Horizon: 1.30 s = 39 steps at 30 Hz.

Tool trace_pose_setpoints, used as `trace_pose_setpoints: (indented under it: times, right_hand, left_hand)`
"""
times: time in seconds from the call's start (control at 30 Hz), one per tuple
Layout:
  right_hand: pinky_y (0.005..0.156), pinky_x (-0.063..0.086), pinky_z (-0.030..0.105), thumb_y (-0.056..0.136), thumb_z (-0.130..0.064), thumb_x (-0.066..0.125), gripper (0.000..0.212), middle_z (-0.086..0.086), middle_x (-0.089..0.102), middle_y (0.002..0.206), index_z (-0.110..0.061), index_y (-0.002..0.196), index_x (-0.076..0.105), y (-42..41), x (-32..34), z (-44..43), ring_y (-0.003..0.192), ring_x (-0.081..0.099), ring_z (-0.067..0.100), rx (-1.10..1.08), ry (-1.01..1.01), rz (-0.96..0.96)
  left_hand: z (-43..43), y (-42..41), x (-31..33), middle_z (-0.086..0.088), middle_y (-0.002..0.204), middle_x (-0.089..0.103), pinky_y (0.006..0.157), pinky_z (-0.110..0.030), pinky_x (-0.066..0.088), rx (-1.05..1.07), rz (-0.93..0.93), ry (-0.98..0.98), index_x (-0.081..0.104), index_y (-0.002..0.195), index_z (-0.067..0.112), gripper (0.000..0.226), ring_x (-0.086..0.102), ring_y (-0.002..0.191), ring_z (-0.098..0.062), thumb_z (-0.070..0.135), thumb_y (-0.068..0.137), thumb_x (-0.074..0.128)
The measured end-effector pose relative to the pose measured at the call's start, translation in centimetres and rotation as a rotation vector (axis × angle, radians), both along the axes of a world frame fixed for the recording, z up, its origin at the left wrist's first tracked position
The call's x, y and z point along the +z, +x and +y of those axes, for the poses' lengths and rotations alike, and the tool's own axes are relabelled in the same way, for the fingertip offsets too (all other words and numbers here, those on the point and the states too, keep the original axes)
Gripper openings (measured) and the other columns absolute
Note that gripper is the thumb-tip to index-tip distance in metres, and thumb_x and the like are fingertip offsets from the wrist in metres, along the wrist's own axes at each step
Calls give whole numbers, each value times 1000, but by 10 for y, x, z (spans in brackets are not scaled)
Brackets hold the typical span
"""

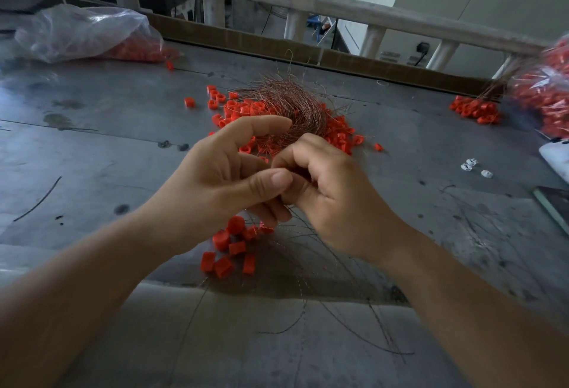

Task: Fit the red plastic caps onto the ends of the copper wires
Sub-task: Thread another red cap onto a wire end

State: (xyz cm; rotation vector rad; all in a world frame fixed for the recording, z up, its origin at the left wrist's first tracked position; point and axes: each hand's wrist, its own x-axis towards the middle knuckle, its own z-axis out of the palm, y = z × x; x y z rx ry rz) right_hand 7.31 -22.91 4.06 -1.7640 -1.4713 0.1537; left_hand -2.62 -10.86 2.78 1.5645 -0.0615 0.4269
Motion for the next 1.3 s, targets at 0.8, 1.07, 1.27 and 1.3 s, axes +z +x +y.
trace_pose_setpoints:
  times: [0.8,1.07,1.27,1.3]
  right_hand:
    - [64,45,17,78,-25,61,13,-13,54,83,-31,89,59,7,1,-2,78,55,2,39,136,160]
    - [62,46,15,77,-27,62,15,-12,54,83,-32,90,58,6,3,-1,77,56,3,45,151,133]
    - [62,35,9,89,-38,50,22,-15,42,75,-19,77,52,5,-2,1,68,44,-2,-3,114,-77]
    - [62,35,9,90,-38,48,26,-16,41,75,-16,77,54,4,-3,1,68,43,-3,-9,105,-102]
  left_hand:
    - [7,0,1,-8,70,69,56,-26,54,-4,-14,-158,50,119,22,56,69,65,-25,28,65,67]
    - [7,2,2,-5,66,69,55,-23,53,5,6,-131,49,117,23,52,68,62,-19,26,69,67]
    - [2,0,1,-6,78,69,58,-25,53,-69,32,-40,47,122,24,65,68,68,-22,52,67,69]
    - [1,0,1,-6,80,69,57,-25,53,-58,26,1,47,121,26,63,68,67,-21,51,67,68]
